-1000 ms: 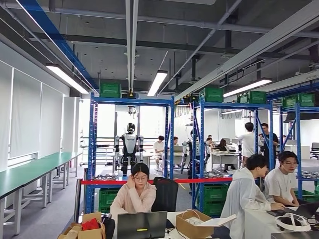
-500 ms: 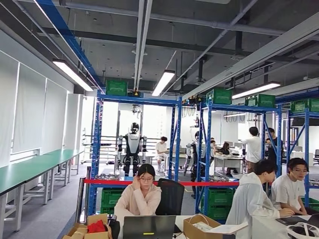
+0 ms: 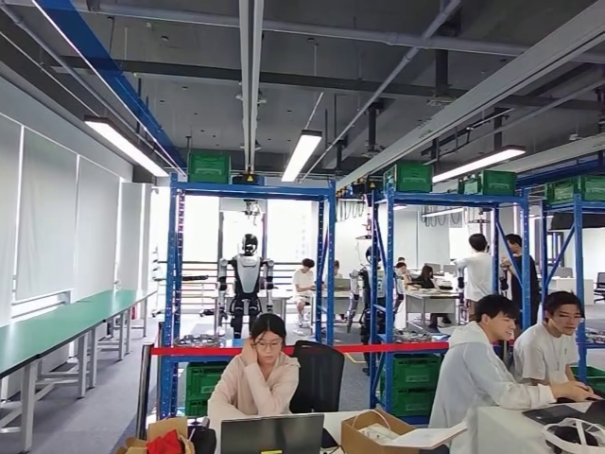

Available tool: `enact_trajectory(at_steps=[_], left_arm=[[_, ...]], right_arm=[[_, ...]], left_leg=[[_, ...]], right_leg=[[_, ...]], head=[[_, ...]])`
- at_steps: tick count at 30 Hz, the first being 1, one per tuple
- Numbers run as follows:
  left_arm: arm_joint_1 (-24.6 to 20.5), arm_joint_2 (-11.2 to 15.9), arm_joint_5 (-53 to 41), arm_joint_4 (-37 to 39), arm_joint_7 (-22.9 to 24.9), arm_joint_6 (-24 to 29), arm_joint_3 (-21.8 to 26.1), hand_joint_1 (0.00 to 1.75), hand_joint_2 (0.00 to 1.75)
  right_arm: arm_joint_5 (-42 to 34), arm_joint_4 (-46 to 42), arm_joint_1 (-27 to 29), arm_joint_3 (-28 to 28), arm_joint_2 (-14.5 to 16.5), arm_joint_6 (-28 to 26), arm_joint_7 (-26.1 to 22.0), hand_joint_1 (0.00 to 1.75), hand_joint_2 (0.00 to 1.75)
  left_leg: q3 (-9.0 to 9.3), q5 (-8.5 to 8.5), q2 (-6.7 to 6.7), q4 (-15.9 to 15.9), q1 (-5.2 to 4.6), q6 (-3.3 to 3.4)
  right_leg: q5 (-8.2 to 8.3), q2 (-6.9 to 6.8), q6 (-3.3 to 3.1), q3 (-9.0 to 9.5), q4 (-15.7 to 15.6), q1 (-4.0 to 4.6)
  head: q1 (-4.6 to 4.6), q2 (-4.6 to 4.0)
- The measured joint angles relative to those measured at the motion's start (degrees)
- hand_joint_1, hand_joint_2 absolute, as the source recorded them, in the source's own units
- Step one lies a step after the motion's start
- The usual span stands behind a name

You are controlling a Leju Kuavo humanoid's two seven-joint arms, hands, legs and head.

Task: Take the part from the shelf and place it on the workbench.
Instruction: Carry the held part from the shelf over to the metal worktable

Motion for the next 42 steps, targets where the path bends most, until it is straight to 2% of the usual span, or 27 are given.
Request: enact_trajectory(at_steps=[1,2,4,6,8,10,11,13,14,15,16,17,19,20,21,24,26,27,29,30,31,32,34,35,37,40,42], left_arm=[[0.1,0.03,-0.03,0.0,0.0,0.0,0.0,0.0,1.75],[0.12,0.08,-0.08,0.0,-0.01,0.0,0.0,0.0,1.75],[-0.13,0.14,-0.16,0.01,-0.01,0.0,0.0,0.0,1.75],[-0.61,0.14,-0.25,0.02,-0.03,-0.01,0.0,0.0,1.75],[-0.69,0.14,-0.31,0.02,-0.04,-0.03,0.0,0.0,1.75],[-0.43,0.14,-0.35,0.01,-0.07,-0.04,0.0,0.0,1.75],[-0.41,0.14,-0.36,0.01,-0.08,-0.05,0.0,0.0,1.75],[-0.5,0.15,-0.36,0.01,-0.09,-0.04,0.0,0.0,1.75],[-0.55,0.15,-0.36,0.01,-0.08,-0.03,0.0,0.0,1.75],[-0.54,0.15,-0.36,0.01,-0.07,-0.02,0.0,0.0,1.75],[-0.51,0.15,-0.36,0.01,-0.05,-0.01,0.0,0.0,1.75],[-0.47,0.14,-0.36,0.01,-0.04,0.0,0.0,0.0,1.75],[-0.45,0.04,-0.36,0.02,-0.03,-0.01,0.01,0.0,1.75],[-0.47,-0.04,-0.36,0.02,-0.03,-0.02,0.01,0.0,1.75],[-0.48,-0.11,-0.36,0.02,-0.03,-0.03,0.02,0.0,1.75],[-0.53,-0.15,-0.41,0.02,-0.14,-0.1,0.02,0.0,1.75],[-0.62,-0.14,-0.51,0.02,-0.36,-0.16,0.0,0.0,1.75],[-0.62,-0.13,-0.58,0.02,-0.44,-0.18,0.0,0.0,1.75],[-0.49,-0.09,-0.75,0.02,-0.47,-0.18,0.0,0.0,1.75],[-0.36,-0.08,-0.83,0.02,-0.46,-0.19,0.0,0.0,1.75],[-0.27,-0.07,-0.88,0.02,-0.46,-0.22,0.0,0.0,1.75],[-0.22,-0.07,-0.9,0.02,-0.46,-0.25,0.0,0.0,1.75],[-0.25,-0.01,-0.91,0.02,-0.49,-0.31,0.01,0.0,1.75],[-0.29,0.02,-0.9,0.02,-0.51,-0.33,0.01,0.0,1.75],[-0.4,0.04,-0.9,0.02,-0.58,-0.44,0.02,0.0,1.75],[-0.49,0.03,-0.93,0.02,-0.72,-0.58,0.01,0.0,1.75],[-0.58,0.02,-0.99,0.02,-0.78,-0.61,0.01,0.0,1.75]], right_arm=[[0.46,0.13,0.03,-0.05,0.01,-0.07,0.02,1.75,1.75],[0.93,0.24,0.04,-0.08,0.02,-0.15,0.03,1.75,1.75],[1.37,0.34,-0.02,-0.13,0.03,-0.2,0.07,1.75,1.75],[1.53,0.38,-0.1,-0.27,0.04,-0.21,0.09,1.75,1.75],[1.25,0.39,-0.18,-0.45,0.08,-0.19,0.07,1.75,1.75],[0.68,0.38,-0.27,-0.62,0.19,-0.13,0.01,1.75,1.75],[0.46,0.37,-0.3,-0.71,0.23,-0.08,-0.02,1.75,1.75],[0.26,0.43,-0.22,-0.85,0.26,0.04,-0.08,1.75,1.75],[0.2,0.5,-0.12,-0.92,0.25,0.09,-0.09,1.75,1.75],[0.16,0.6,-0.03,-0.97,0.25,0.14,-0.09,1.75,1.75],[0.12,0.67,0.02,-1.01,0.25,0.17,-0.09,1.75,1.75],[0.09,0.72,0.02,-1.05,0.25,0.18,-0.09,1.75,1.75],[0.08,0.75,-0.01,-1.15,0.25,0.18,-0.09,1.75,1.75],[0.11,0.75,-0.05,-1.21,0.25,0.13,-0.08,1.75,1.75],[0.15,0.75,-0.09,-1.32,0.25,0.04,-0.08,1.75,1.75],[0.45,0.44,-0.09,-2.01,0.31,-0.7,-0.28,1.75,1.75],[0.62,-0.18,-0.24,-2.73,0.45,-1.4,-0.75,1.75,1.75],[0.67,-0.61,-0.33,-3.21,0.53,-1.74,-1.02,1.75,1.75],[0.67,-1.55,-0.44,-4.4,0.64,-2.2,-1.36,1.75,1.75],[0.61,-2.1,-0.4,-5.13,0.71,-2.29,-1.42,1.75,1.75],[0.52,-2.67,-0.39,-5.84,0.79,-2.3,-1.42,1.75,1.75],[0.43,-3.23,-0.4,-6.52,0.89,-2.29,-1.42,1.75,1.75],[0.35,-4.26,-0.4,-7.64,1.07,-2.23,-1.39,1.75,1.75],[0.33,-4.71,-0.43,-8.09,1.15,-2.16,-1.35,1.75,1.75],[0.45,-5.37,-0.57,-8.82,1.32,-1.97,-1.15,1.75,1.75],[0.77,-5.81,-1.2,-9.42,1.57,-1.73,-0.69,1.75,1.75],[0.84,-5.99,-1.77,-9.73,1.71,-1.69,-0.57,1.75,1.75]], left_leg=[[-0.51,1.76,0.07,-0.68,0.13,-0.26],[-0.01,4.44,0.35,-3.32,0.28,-0.51],[2.21,8.58,2.15,-9.68,0.2,-0.71],[3.35,8.98,3.55,-12.47,-0.25,0.1],[3.48,8.29,3.13,-12.79,-0.48,1.2],[3.86,7.92,2.62,-12.92,-0.36,1.83],[4.15,7.72,2.42,-12.97,-0.25,2.13],[4.62,7.23,2.02,-13.0,-0.22,2.49],[4.87,6.95,1.82,-13.0,-0.24,2.55],[5.2,6.64,1.64,-13.0,-0.27,2.52],[5.63,6.31,1.48,-13.0,-0.29,2.48],[6.21,5.92,1.32,-13.02,-0.29,2.4],[7.3,5.16,1.06,-13.15,-0.26,2.11],[7.65,4.89,0.97,-13.29,-0.19,1.87],[7.79,4.73,0.92,-13.44,-0.13,1.61],[8.36,4.48,1.02,-14.28,-0.11,0.79],[7.98,3.34,0.99,-12.66,-0.2,0.45],[6.66,2.15,0.94,-9.98,-0.18,0.35],[2.2,-0.18,0.88,-2.56,-0.19,0.03],[0.26,-0.33,0.88,0.01,-0.13,-0.17],[-0.8,0.67,0.88,0.64,-0.04,-0.35],[-0.76,2.8,0.88,-0.99,0.09,-0.52],[1.3,7.81,0.88,-7.56,0.29,-0.74],[2.52,9.04,0.88,-10.57,0.28,-0.61],[3.56,8.87,0.85,-12.91,-0.02,0.14],[3.98,8.18,0.81,-13.41,-0.06,1.34],[4.59,7.76,0.81,-13.57,0.18,1.93]], right_leg=[[-0.52,-0.07,0.09,0.67,0.02,-0.06],[-1.12,-0.18,0.28,1.46,0.08,-0.15],[-2.5,-0.6,0.92,2.85,0.38,-0.13],[-3.52,-1.06,1.61,3.48,0.66,0.13],[-4.12,-1.74,2.02,3.77,0.68,0.19],[-5.18,-1.64,2.5,3.6,1.97,0.02],[-6.25,-1.27,2.8,2.53,4.26,-0.11],[-8.85,-0.6,3.25,-2.0,11.94,-0.4],[-9.64,-0.53,3.34,-4.62,15.69,-0.5],[-9.42,-0.52,3.31,-6.6,17.85,-0.54],[-8.02,-0.5,3.18,-7.54,17.85,-0.52],[-5.49,-0.49,2.92,-7.34,15.52,-0.44],[-0.35,-0.49,2.14,-5.23,8.13,-0.02],[1.02,-0.49,1.7,-4.22,5.28,0.24],[1.28,-0.5,1.34,-3.67,3.75,0.48],[0.7,-0.35,0.63,-2.72,2.1,0.51],[0.82,-0.3,0.28,-1.44,0.68,0.15],[0.76,-0.33,0.09,-0.84,0.25,0.01],[0.22,-0.28,-0.21,-0.08,0.11,-0.01],[-0.16,-0.2,-0.26,0.35,0.12,-0.01],[-0.58,-0.08,-0.21,0.85,0.14,-0.04],[-1.06,0.05,-0.09,1.48,0.16,-0.09],[-2.21,0.21,0.41,2.77,0.31,-0.11],[-2.79,0.3,0.76,3.19,0.5,-0.07],[-3.48,0.38,1.42,3.4,0.73,0.0],[-4.3,0.32,2.28,3.33,1.18,-0.22],[-6.23,0.3,2.95,1.26,5.5,-0.45]], head=[[0.0,-0.01],[0.0,-0.01],[0.01,-0.01],[-0.02,-0.01],[-0.06,-0.01],[-0.07,-0.01],[-0.07,-0.01],[-0.07,-0.01],[-0.07,-0.01],[-0.07,-0.01],[-0.07,-0.01],[-0.07,-0.01],[-0.06,-0.01],[-0.07,0.01],[-0.08,0.02],[-0.13,0.02],[-0.13,0.0],[-0.13,-0.01],[-0.11,-0.01],[-0.11,-0.01],[-0.11,-0.01],[-0.11,-0.01],[-0.11,-0.01],[-0.13,-0.01],[-0.13,-0.01],[-0.11,-0.01],[-0.12,-0.01]])
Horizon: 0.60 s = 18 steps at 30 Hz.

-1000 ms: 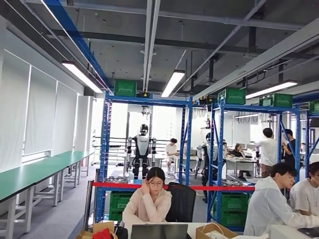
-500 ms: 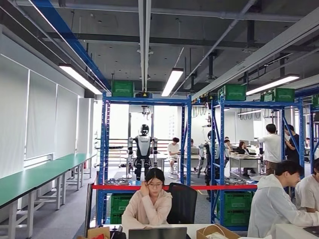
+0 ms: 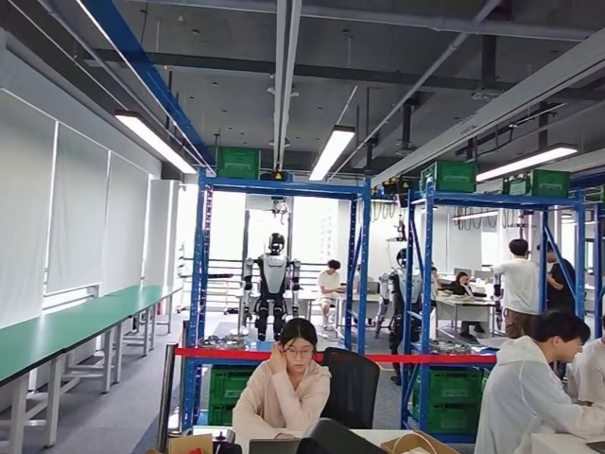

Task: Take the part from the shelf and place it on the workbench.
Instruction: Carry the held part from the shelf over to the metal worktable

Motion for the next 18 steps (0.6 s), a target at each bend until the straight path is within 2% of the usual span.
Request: enact_trajectory(at_steps=[2,3,4,5,7,8,9,11,14,16,18], left_arm=[[-0.11,0.01,-0.05,0.0,-0.02,0.0,-0.01,0.0,1.75],[-0.15,0.01,-0.07,0.01,-0.02,0.0,-0.01,0.0,1.75],[-0.18,0.01,-0.08,0.01,-0.01,-0.02,-0.01,0.0,1.75],[-0.21,0.0,-0.1,0.01,-0.01,-0.04,-0.01,0.0,1.75],[-0.28,-0.03,-0.23,0.01,0.04,-0.08,-0.01,0.0,1.75],[-0.38,-0.09,-0.37,0.01,0.12,-0.1,-0.01,0.0,1.75],[-0.48,-0.14,-0.53,0.01,0.24,-0.13,-0.01,0.0,1.75],[-0.63,-0.22,-0.89,0.01,0.61,-0.18,-0.01,0.0,1.75],[-0.79,-0.24,-1.48,0.01,1.2,-0.31,-0.07,0.0,1.75],[-0.84,-0.23,-1.78,0.01,1.44,-0.47,-0.11,0.0,1.75],[-0.79,-0.22,-2.09,0.01,1.77,-0.64,-0.19,0.0,1.75]], right_arm=[[0.05,-0.01,-0.36,-0.39,0.08,0.03,0.23,1.75,1.75],[0.13,0.08,-0.43,-0.61,0.09,0.04,0.43,1.75,1.75],[0.22,0.2,-0.55,-0.83,0.1,0.05,0.66,1.75,1.75],[0.4,0.35,-0.8,-1.05,0.11,-0.02,0.86,1.75,1.75],[1.23,0.69,-1.67,-1.51,0.15,-0.49,1.33,1.75,1.75],[1.82,0.96,-2.26,-1.79,0.18,-0.88,1.57,1.75,1.75],[2.57,1.3,-2.94,-2.1,0.22,-1.38,1.92,1.75,1.75],[4.05,2.33,-4.52,-2.76,0.33,-2.4,2.62,1.75,1.75],[6.11,4.36,-7.19,-3.67,0.8,-3.76,3.53,1.75,1.75],[8.37,6.31,-9.23,-4.1,1.17,-5.39,4.11,1.75,1.75],[12.84,8.66,-11.29,-4.45,1.35,-8.2,4.77,1.75,1.75]], left_leg=[[0.56,-0.52,-0.01,-0.02,0.02,0.28],[0.85,-0.79,-0.03,-0.02,0.02,0.29],[1.2,-1.08,-0.08,-0.01,0.02,0.25],[1.67,-1.42,-0.16,-0.01,0.02,0.18],[2.74,-2.19,-0.34,-0.07,0.05,-0.12],[3.13,-2.49,-0.44,-0.13,0.03,-0.33],[3.33,-2.7,-0.49,-0.22,0.04,-0.59],[3.34,-2.82,-0.49,-0.49,0.02,-1.15],[3.03,-3.79,-0.37,0.26,0.03,-1.84],[0.57,-6.26,-0.37,5.31,0.04,-2.05],[-3.64,-8.49,-0.37,12.47,0.03,-2.32]], right_leg=[[-2.55,-0.01,0.48,-4.98,8.25,-0.3],[-3.02,-0.02,0.58,-7.44,11.52,-0.42],[-2.32,-0.02,0.59,-8.98,12.8,-0.47],[-0.33,-0.01,0.49,-9.35,11.61,-0.49],[5.11,0.01,0.03,-7.51,4.61,-0.35],[7.05,0.02,-0.31,-6.4,1.31,-0.16],[7.94,0.04,-0.64,-5.66,-0.79,0.03],[7.74,0.05,-1.31,-5.33,-1.95,0.34],[7.56,-0.04,-2.2,-4.65,-3.38,-0.02],[7.55,-0.13,-2.61,-4.1,-3.94,-0.1],[7.36,-0.11,-2.86,-3.9,-3.94,-0.02]], head=[[-0.01,0.0],[-0.01,0.0],[-0.01,0.0],[-0.01,0.0],[-0.01,0.0],[-0.02,0.0],[-0.02,0.02],[-0.06,0.04],[-0.05,0.04],[-0.05,0.03],[-0.04,0.01]])
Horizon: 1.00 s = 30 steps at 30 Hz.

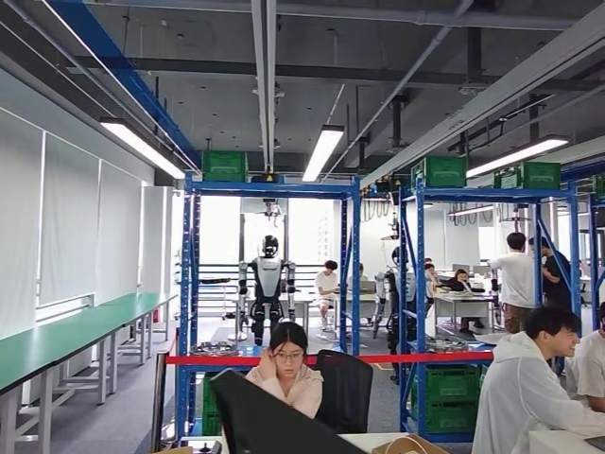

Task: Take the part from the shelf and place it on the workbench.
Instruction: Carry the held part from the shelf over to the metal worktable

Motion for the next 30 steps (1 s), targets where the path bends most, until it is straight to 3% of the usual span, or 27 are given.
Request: enact_trajectory(at_steps=[1,2,4,6,11,13,15,16,17,18,20,21,24,27,30], left_arm=[[0.03,0.0,-0.25,0.0,0.36,-0.13,-0.08,0.0,1.75],[0.05,0.0,-0.57,0.0,0.93,-0.29,-0.18,0.0,1.75],[0.0,0.0,-1.58,0.0,2.8,-0.65,-0.48,0.0,1.75],[-0.03,-0.01,-2.78,0.01,5.17,-1.07,-0.99,0.0,1.75],[0.53,-0.19,-5.49,0.02,11.2,-0.95,-2.55,0.0,1.75],[0.68,-0.25,-5.97,0.02,13.22,0.31,-3.02,0.0,1.75],[0.74,-0.09,-5.97,0.02,14.6,1.79,-3.19,0.0,1.75],[0.78,0.03,-5.89,0.02,15.02,2.41,-3.19,0.0,1.75],[0.83,0.19,-5.79,0.02,15.24,2.88,-3.19,0.0,1.75],[0.86,0.32,-5.68,0.02,15.25,3.21,-3.19,0.0,1.75],[0.87,0.43,-5.55,0.02,14.97,3.5,-3.18,0.0,1.75],[0.84,0.44,-5.51,0.02,14.82,3.51,-3.17,0.0,1.75],[0.82,0.52,-5.58,0.02,14.37,3.44,-3.16,0.0,1.75],[0.81,0.52,-5.84,0.02,13.63,3.08,-3.18,0.0,1.75],[0.87,0.46,-6.02,0.02,12.82,2.75,-3.19,0.0,1.75]], right_arm=[[2.61,1.21,-1.01,-0.15,0.08,-1.52,0.37,1.75,1.75],[5.08,2.42,-2.06,-0.32,0.17,-2.93,0.78,1.75,1.75],[9.97,4.6,-4.35,-0.54,0.49,-5.71,1.7,1.75,1.75],[15.91,6.96,-7.04,-0.62,0.76,-8.86,2.86,1.75,1.75],[33.15,12.63,-12.36,-0.28,0.76,-17.29,6.69,1.75,1.75],[38.52,14.55,-14.16,-0.25,0.48,-19.76,8.22,1.75,1.75],[44.13,16.68,-15.42,-0.39,-0.02,-21.97,9.86,1.75,1.75],[47.04,17.84,-15.8,-0.6,-0.37,-22.9,10.6,1.75,1.75],[49.61,19.08,-16.16,-0.9,-0.74,-23.67,11.15,1.75,1.75],[51.65,20.33,-16.58,-1.28,-1.09,-24.33,11.5,1.75,1.75],[54.24,22.68,-17.63,-2.14,-1.63,-25.6,11.75,1.75,1.75],[55.35,23.81,-18.2,-2.48,-1.82,-26.23,11.89,1.75,1.75],[59.55,27.62,-19.39,-3.33,-2.45,-27.67,13.08,1.75,1.75],[63.23,32.37,-20.36,-3.91,-3.06,-29.51,14.19,1.75,1.75],[65.59,37.64,-21.05,-4.05,-3.55,-31.44,14.79,1.75,1.75]], left_leg=[[-1.44,0.15,0.0,1.8,0.01,-0.13],[-1.89,1.42,0.01,1.48,0.04,-0.22],[-0.05,6.05,0.03,-4.6,0.14,-0.28],[2.14,8.85,0.04,-10.4,0.06,0.06],[2.78,8.87,-0.14,-12.16,0.03,1.53],[3.05,8.8,-0.14,-12.26,0.18,2.0],[3.24,8.66,-0.15,-12.26,0.17,2.27],[3.34,8.58,-0.19,-12.26,0.16,2.33],[3.46,8.51,-0.27,-12.26,0.15,2.35],[3.58,8.43,-0.36,-12.26,0.13,2.32],[3.75,8.28,-0.52,-12.29,0.05,2.16],[3.74,8.23,-0.54,-12.32,0.02,2.01],[3.76,8.25,-0.54,-12.71,0.07,1.29],[3.36,6.91,-0.46,-11.45,0.05,0.69],[-1.43,2.43,-0.43,-1.73,0.01,0.45]], right_leg=[[-0.11,0.06,-0.04,0.1,0.01,0.03],[-0.23,0.12,-0.01,0.23,0.04,0.04],[-0.65,0.24,0.26,0.62,0.19,0.03],[-1.08,0.36,0.75,0.63,0.65,0.25],[-2.09,0.28,1.95,0.11,1.92,0.25],[-4.74,0.2,2.6,-2.08,6.93,-0.01],[-7.53,0.16,3.01,-5.87,14.4,-0.27],[-7.81,0.16,3.09,-7.23,16.64,-0.34],[-6.97,0.16,3.06,-7.62,16.72,-0.36],[-5.14,0.17,2.89,-6.98,14.55,-0.35],[-0.9,0.18,2.25,-3.84,6.71,-0.1],[0.29,0.19,1.93,-2.54,3.54,0.09],[0.61,0.24,1.36,-1.46,0.75,0.51],[1.02,0.04,0.71,-0.7,-0.5,0.09],[1.03,-0.03,0.39,-0.37,-0.8,0.03]], head=[[0.0,-0.01],[0.0,-0.01],[-0.01,-0.01],[0.0,-0.01],[-0.02,-0.01],[-0.02,-0.01],[-0.02,-0.01],[-0.02,-0.01],[-0.02,-0.01],[-0.02,-0.01],[-0.01,-0.01],[-0.02,-0.01],[-0.02,-0.01],[-0.01,-0.01],[0.02,-0.01]])
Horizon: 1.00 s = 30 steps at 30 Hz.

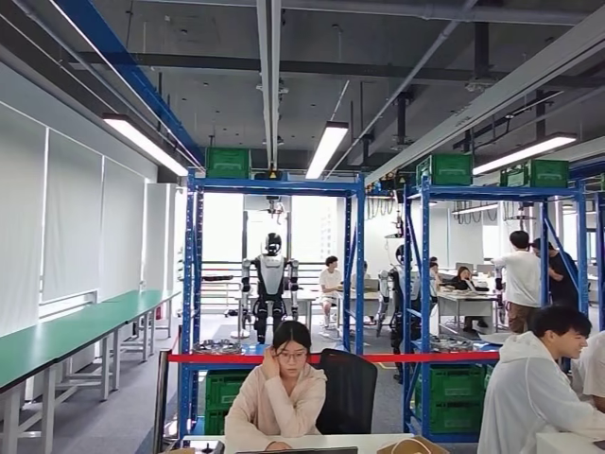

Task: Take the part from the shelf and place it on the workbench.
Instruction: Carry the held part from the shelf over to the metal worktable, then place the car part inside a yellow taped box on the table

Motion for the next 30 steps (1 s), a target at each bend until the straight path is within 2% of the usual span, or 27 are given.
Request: enact_trajectory(at_steps=[1,2,3,5,6,7,8,11,13,15,16,17,18,20,21,22,24,26,27,28,30], left_arm=[[0.05,0.0,-0.09,0.0,-0.32,-0.13,0.0,0.0,1.75],[0.09,0.0,-0.17,0.0,-0.59,-0.23,0.0,0.0,1.75],[0.13,0.0,-0.23,0.0,-0.79,-0.29,0.0,0.0,1.75],[0.15,-0.01,-0.32,0.0,-1.0,-0.26,0.0,0.0,1.75],[0.12,-0.01,-0.34,0.0,-1.03,-0.23,0.0,0.0,1.75],[0.1,-0.02,-0.35,0.0,-1.06,-0.19,0.0,0.0,1.75],[0.09,-0.02,-0.35,0.0,-1.07,-0.15,0.01,0.0,1.75],[0.24,-0.03,-0.35,0.0,-1.05,0.07,0.05,0.0,1.75],[0.28,-0.04,-0.35,0.0,-1.03,0.24,0.07,0.0,1.75],[0.28,-0.04,-0.35,0.0,-1.03,0.34,0.1,0.0,1.75],[0.31,-0.04,-0.36,0.0,-1.04,0.38,0.12,0.0,1.75],[0.34,-0.04,-0.37,0.0,-1.06,0.38,0.14,0.0,1.75],[0.38,-0.04,-0.4,0.0,-1.12,0.38,0.15,0.0,1.75],[0.4,-0.05,-0.56,0.0,-1.47,0.35,0.15,0.0,1.75],[0.36,-0.1,-0.68,0.0,-1.73,0.3,0.15,0.0,1.75],[0.34,-0.14,-0.78,0.0,-2.02,0.24,0.15,0.0,1.75],[0.41,-0.22,-0.9,0.0,-2.5,0.05,0.15,0.0,1.75],[0.54,-0.22,-0.95,0.0,-3.02,-0.12,0.15,0.0,1.75],[0.55,-0.22,-0.99,0.0,-3.3,-0.21,0.14,0.0,1.75],[0.55,-0.22,-1.08,0.0,-3.59,-0.26,0.14,0.0,1.75],[0.54,-0.22,-1.35,0.0,-4.05,-0.32,0.13,0.0,1.75]], right_arm=[[0.55,1.78,0.05,0.0,-0.21,-0.42,0.02,1.75,1.75],[0.86,3.41,0.21,-0.01,-0.45,-0.81,-0.08,1.75,1.75],[1.03,4.77,0.38,-0.03,-0.67,-1.15,-0.25,1.75,1.75],[1.3,7.25,0.55,-0.09,-1.16,-1.99,-0.84,1.75,1.75],[1.41,8.36,0.61,-0.11,-1.46,-2.44,-1.29,1.75,1.75],[1.36,9.45,0.75,-0.13,-1.85,-2.91,-1.95,1.75,1.75],[1.0,10.25,1.08,-0.12,-2.25,-3.3,-2.82,1.75,1.75],[-1.54,11.43,2.71,-0.08,-3.67,-4.14,-6.08,1.75,1.75],[-3.38,11.53,3.68,-0.06,-4.68,-4.33,-7.89,1.75,1.75],[-5.43,11.02,4.89,-0.01,-5.78,-4.03,-9.61,1.75,1.75],[-6.62,10.47,5.73,0.04,-6.33,-3.63,-10.61,1.75,1.75],[-7.78,9.67,6.64,0.14,-6.92,-3.17,-11.55,1.75,1.75],[-8.81,8.72,7.46,0.27,-7.5,-2.67,-12.49,1.75,1.75],[-10.88,6.63,8.54,0.65,-8.84,-1.56,-14.37,1.75,1.75],[-12.01,5.59,8.77,0.91,-9.7,-0.88,-15.33,1.75,1.75],[-13.25,4.71,8.87,1.22,-10.66,-0.08,-16.27,1.75,1.75],[-15.43,3.37,9.01,1.89,-12.64,1.48,-17.76,1.75,1.75],[-16.78,2.51,9.12,2.68,-14.34,2.67,-18.8,1.75,1.75],[-17.15,2.2,9.08,3.22,-15.1,3.13,-19.19,1.75,1.75],[-17.42,1.99,9.04,3.94,-15.74,3.58,-19.44,1.75,1.75],[-17.53,1.88,9.03,5.82,-16.83,4.38,-19.52,1.75,1.75]], left_leg=[[-1.56,-0.66,0.01,2.8,0.01,-0.13],[-2.28,-0.26,0.02,3.72,0.04,-0.25],[-1.97,1.19,0.04,2.46,0.11,-0.35],[0.83,5.21,0.07,-4.24,0.29,-0.53],[2.2,6.45,0.06,-7.39,0.31,-0.44],[3.07,6.99,0.05,-9.35,0.28,-0.24],[3.4,6.83,0.01,-10.01,0.16,0.07],[3.63,6.8,-0.05,-10.26,0.07,1.08],[3.88,6.77,-0.04,-10.38,0.21,1.67],[4.05,6.62,-0.05,-10.38,0.14,2.04],[4.14,6.54,-0.06,-10.38,0.08,2.13],[4.24,6.46,-0.07,-10.38,0.03,2.21],[4.36,6.37,-0.08,-10.38,-0.04,2.25],[4.65,6.19,-0.11,-10.4,-0.13,2.24],[4.72,6.1,-0.14,-10.42,-0.2,2.16],[4.75,6.03,-0.16,-10.44,-0.23,2.03],[4.78,5.98,-0.18,-10.64,-0.22,1.6],[4.98,5.78,-0.15,-10.88,-0.27,1.04],[4.77,5.08,-0.12,-10.23,-0.32,0.86],[4.05,3.8,-0.09,-8.43,-0.37,0.75],[1.02,0.31,-0.04,-1.74,-0.35,0.63]], right_leg=[[-0.05,0.01,-0.01,0.05,0.02,0.02],[-0.12,0.04,0.02,0.09,0.06,0.0],[-0.24,0.07,0.11,0.15,0.15,-0.05],[-0.7,0.18,0.56,0.21,0.6,-0.15],[-0.99,0.25,0.86,0.11,1.01,-0.1],[-1.19,0.29,1.17,0.0,1.3,-0.03],[-1.29,0.32,1.41,-0.08,1.45,0.05],[-1.87,0.24,1.95,-0.13,1.92,-0.07],[-4.14,0.18,2.51,-1.62,5.59,-0.26],[-7.35,0.16,2.88,-5.13,12.97,-0.42],[-8.27,0.16,2.95,-6.81,16.12,-0.47],[-8.23,0.16,2.94,-7.76,17.6,-0.49],[-7.09,0.17,2.8,-7.61,16.75,-0.48],[-2.99,0.16,2.22,-4.63,9.68,-0.31],[-1.45,0.16,1.89,-2.88,5.91,-0.13],[-0.59,0.16,1.64,-1.63,3.21,0.08],[-0.57,0.19,1.37,-0.81,1.54,0.39],[-0.3,0.15,1.03,-0.44,0.77,0.27],[-0.1,0.09,0.8,-0.18,0.29,0.12],[0.09,0.02,0.59,0.08,-0.16,-0.03],[0.14,-0.03,0.34,0.29,-0.37,-0.1]], head=[[0.01,0.0],[0.01,0.0],[0.01,0.0],[0.01,0.0],[-0.01,0.0],[-0.02,0.0],[-0.04,0.0],[-0.07,0.0],[-0.08,0.0],[-0.08,0.0],[-0.08,0.0],[-0.08,0.0],[-0.08,0.0],[-0.08,0.0],[-0.08,0.0],[-0.07,0.01],[-0.07,0.01],[-0.07,0.0],[-0.07,0.0],[-0.07,0.0],[-0.08,0.0]])
